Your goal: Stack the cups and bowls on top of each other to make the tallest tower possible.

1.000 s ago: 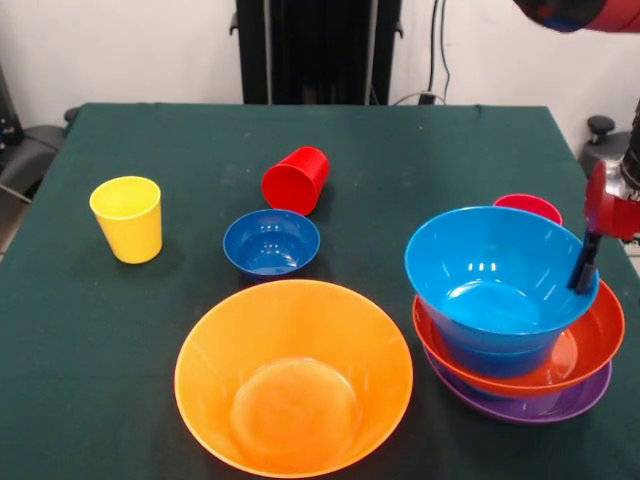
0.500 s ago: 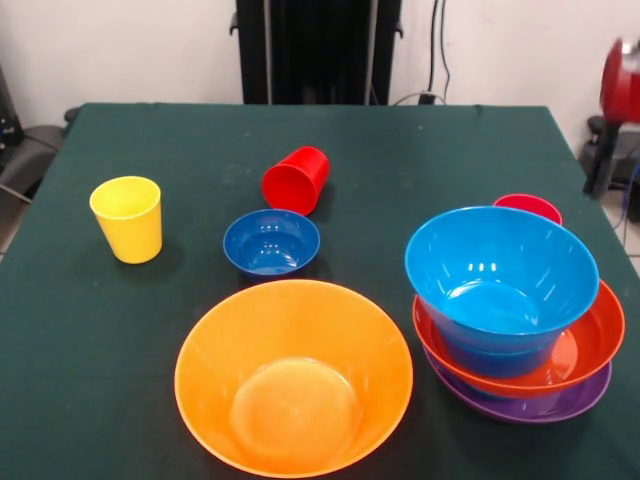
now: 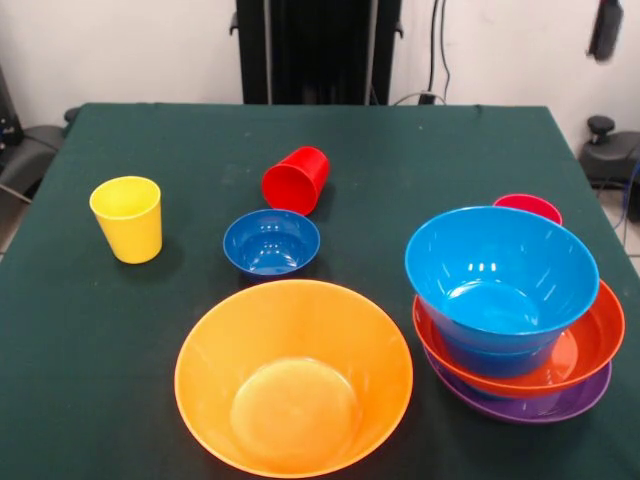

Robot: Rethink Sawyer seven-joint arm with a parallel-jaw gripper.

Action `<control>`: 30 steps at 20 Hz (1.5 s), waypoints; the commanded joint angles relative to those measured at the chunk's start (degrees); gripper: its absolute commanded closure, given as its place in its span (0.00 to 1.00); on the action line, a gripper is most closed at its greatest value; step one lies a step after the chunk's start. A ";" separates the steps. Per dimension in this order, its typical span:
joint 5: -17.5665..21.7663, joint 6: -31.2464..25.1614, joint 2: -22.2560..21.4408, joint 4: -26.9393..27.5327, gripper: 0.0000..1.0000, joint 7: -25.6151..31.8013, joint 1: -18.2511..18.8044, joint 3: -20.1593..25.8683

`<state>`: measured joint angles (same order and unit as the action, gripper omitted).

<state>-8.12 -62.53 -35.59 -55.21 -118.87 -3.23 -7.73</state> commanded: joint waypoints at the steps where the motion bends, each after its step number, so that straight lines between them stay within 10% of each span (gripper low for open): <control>1: 3.12 -3.78 -4.15 -11.16 0.00 12.12 5.12 4.48; 15: 5.54 3.05 -3.11 -14.38 0.00 16.48 10.95 9.85; 30: 11.32 0.90 3.28 -5.67 0.00 23.26 16.43 17.37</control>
<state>-2.23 -61.24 -38.07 -60.52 -117.16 11.02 0.55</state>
